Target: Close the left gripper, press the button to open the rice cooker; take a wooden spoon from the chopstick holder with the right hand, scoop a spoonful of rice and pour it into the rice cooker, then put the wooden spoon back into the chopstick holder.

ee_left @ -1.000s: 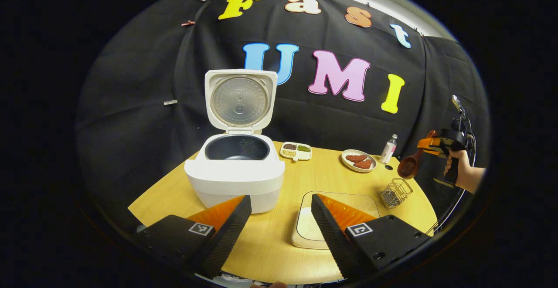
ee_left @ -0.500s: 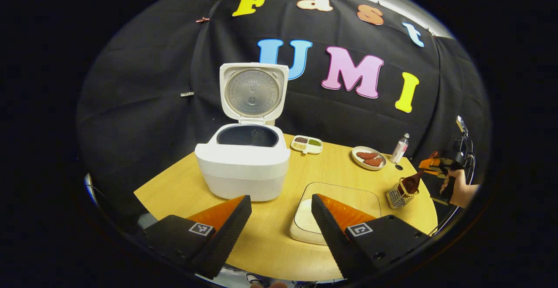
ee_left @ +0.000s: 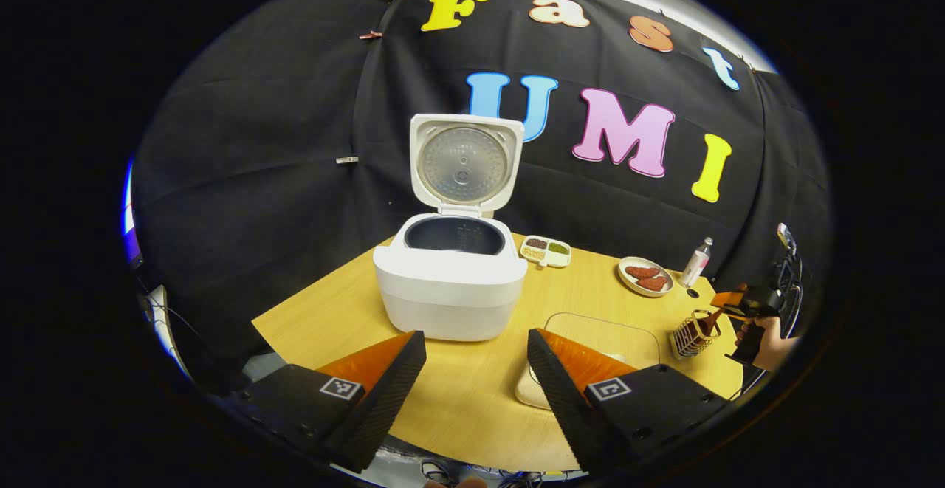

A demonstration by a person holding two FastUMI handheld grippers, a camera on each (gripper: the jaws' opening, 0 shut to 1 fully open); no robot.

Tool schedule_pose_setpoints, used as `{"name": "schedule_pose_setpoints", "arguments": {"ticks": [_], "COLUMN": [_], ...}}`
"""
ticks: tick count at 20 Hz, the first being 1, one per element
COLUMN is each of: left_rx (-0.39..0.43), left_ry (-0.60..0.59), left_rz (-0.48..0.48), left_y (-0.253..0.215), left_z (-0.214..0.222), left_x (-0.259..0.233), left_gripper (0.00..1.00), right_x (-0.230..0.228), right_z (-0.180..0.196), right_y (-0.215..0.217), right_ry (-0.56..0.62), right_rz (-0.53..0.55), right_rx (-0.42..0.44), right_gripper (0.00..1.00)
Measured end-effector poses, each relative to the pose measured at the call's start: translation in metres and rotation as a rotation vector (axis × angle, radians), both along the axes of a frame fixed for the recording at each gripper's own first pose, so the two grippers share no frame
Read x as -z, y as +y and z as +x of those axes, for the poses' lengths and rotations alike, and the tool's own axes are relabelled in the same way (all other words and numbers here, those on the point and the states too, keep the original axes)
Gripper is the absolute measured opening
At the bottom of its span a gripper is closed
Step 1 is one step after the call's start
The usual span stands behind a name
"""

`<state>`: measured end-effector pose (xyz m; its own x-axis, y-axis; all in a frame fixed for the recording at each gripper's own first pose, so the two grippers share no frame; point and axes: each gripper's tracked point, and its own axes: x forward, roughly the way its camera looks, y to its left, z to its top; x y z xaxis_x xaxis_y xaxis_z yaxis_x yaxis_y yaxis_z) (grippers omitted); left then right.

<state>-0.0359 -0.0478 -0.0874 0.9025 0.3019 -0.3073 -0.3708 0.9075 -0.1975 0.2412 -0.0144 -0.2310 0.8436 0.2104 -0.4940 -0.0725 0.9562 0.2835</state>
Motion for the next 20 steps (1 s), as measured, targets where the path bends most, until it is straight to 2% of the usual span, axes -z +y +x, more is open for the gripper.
{"name": "schedule_pose_setpoints", "arguments": {"ticks": [2,4,7,12,14,17,20], "left_rx": [-0.011,-0.013,-0.027,-0.019,0.018,0.033,0.022], "left_ry": [-0.009,-0.017,-0.032,-0.117,-0.19,-0.212,-0.214], "left_rz": [0.028,0.062,0.104,0.213,0.198,0.158,0.21], "left_y": [0.016,0.034,0.068,0.117,0.123,0.145,0.173], "left_z": [0.002,0.009,0.021,0.046,0.06,0.086,0.116], "left_x": [-0.01,-0.02,-0.042,-0.115,-0.151,-0.186,-0.216], "left_gripper": [0.96,0.95,0.96,0.95,0.95,0.95,0.95], "right_x": [-0.008,-0.021,-0.041,-0.049,-0.049,-0.057,-0.074], "right_z": [-0.009,-0.022,-0.045,-0.104,-0.126,-0.146,-0.162], "right_y": [-0.009,-0.025,-0.051,-0.089,-0.099,-0.122,-0.139], "right_ry": [-0.025,-0.056,-0.11,-0.1,-0.088,-0.084,-0.11], "right_rz": [-0.02,-0.052,-0.1,-0.153,-0.154,-0.174,-0.203], "right_rx": [-0.001,0.022,0.06,0.119,0.147,0.202,0.243], "right_gripper": [0.92,1.0,0.99,0.99,0.99,0.99,0.99]}}
